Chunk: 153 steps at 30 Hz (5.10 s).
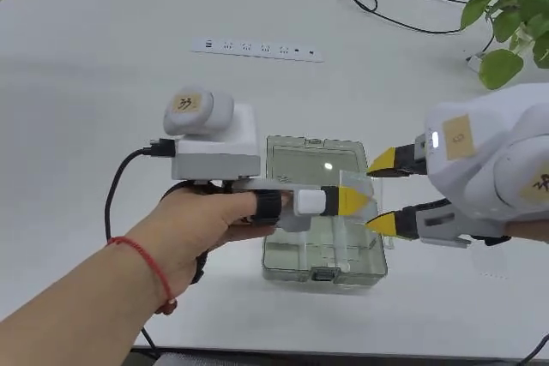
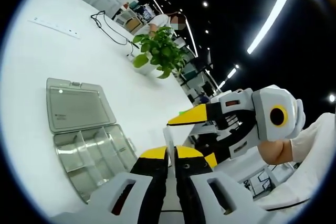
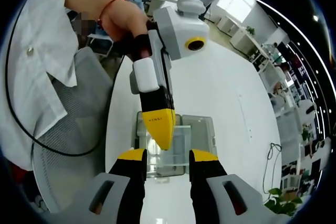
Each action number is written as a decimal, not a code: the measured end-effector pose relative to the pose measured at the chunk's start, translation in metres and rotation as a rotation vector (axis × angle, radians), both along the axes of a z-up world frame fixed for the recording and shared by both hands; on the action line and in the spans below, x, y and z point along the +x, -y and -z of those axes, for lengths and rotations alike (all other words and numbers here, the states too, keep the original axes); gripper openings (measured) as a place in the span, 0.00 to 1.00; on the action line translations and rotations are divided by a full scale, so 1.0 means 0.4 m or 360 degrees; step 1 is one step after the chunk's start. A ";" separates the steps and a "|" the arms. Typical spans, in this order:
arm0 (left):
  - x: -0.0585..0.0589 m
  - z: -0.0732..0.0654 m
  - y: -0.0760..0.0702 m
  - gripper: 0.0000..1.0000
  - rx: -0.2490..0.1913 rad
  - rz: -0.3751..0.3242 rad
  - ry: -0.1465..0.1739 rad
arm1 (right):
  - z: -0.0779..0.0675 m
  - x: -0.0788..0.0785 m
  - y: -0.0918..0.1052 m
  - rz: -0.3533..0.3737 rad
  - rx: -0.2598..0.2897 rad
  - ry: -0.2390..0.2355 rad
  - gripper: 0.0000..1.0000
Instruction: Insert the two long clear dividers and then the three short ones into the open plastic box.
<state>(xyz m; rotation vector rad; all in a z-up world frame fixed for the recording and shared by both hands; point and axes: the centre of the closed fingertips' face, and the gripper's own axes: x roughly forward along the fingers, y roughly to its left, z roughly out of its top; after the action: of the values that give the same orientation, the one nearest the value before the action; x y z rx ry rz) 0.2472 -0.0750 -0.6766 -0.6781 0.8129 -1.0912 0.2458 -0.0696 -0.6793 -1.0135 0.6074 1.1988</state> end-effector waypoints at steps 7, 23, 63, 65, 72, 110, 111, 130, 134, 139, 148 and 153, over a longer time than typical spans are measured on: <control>-0.004 -0.003 0.002 0.00 -0.0036 -0.0008 -0.0037 | 0.001 -0.002 0.000 -0.0010 -0.0007 0.0007 0.33; -0.002 -0.006 -0.008 0.00 0.0015 0.0040 0.0196 | -0.043 0.008 -0.006 0.0036 0.0164 -0.0073 0.34; -0.123 -0.059 -0.006 0.00 0.0005 0.0535 0.1078 | -0.089 -0.120 -0.035 -0.0291 0.0335 -0.0863 0.03; -0.120 -0.056 -0.008 0.00 0.0013 0.0532 0.1080 | -0.087 -0.120 -0.035 -0.0291 0.0332 -0.0858 0.03; -0.111 -0.050 -0.010 0.00 0.0029 0.0508 0.1068 | -0.080 -0.111 -0.034 -0.0279 0.0336 -0.0837 0.03; -0.052 0.052 -0.154 0.49 0.0364 0.0312 0.1044 | 0.004 0.007 -0.017 -0.0050 0.0339 -0.0641 0.03; -0.051 0.054 -0.158 0.51 0.0373 0.0312 0.1047 | 0.008 0.011 -0.017 -0.0044 0.0339 -0.0637 0.03; -0.034 0.107 -0.206 0.91 0.0499 0.0313 0.1045 | 0.126 0.063 -0.034 0.0055 0.0363 -0.0607 0.03; -0.028 0.110 -0.209 0.96 0.0504 0.0302 0.1039 | 0.145 0.066 -0.038 0.0072 0.0369 -0.0612 0.03; -0.025 0.114 -0.212 1.00 0.0513 0.0296 0.1032 | 0.166 0.066 -0.032 0.0073 0.0349 -0.0620 0.03; -0.027 0.117 -0.210 1.00 0.0504 0.0293 0.1024 | 0.176 0.062 -0.029 0.0076 0.0342 -0.0618 0.03; -0.029 0.117 -0.209 1.00 0.0498 0.0290 0.1020 | 0.177 0.059 -0.031 0.0052 0.0343 -0.0604 0.03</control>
<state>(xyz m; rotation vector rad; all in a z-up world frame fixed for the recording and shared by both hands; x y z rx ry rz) 0.2357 0.0086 -0.7233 0.0254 0.4720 -1.2163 0.2695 -0.0573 -0.7502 -0.5951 0.7673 1.4071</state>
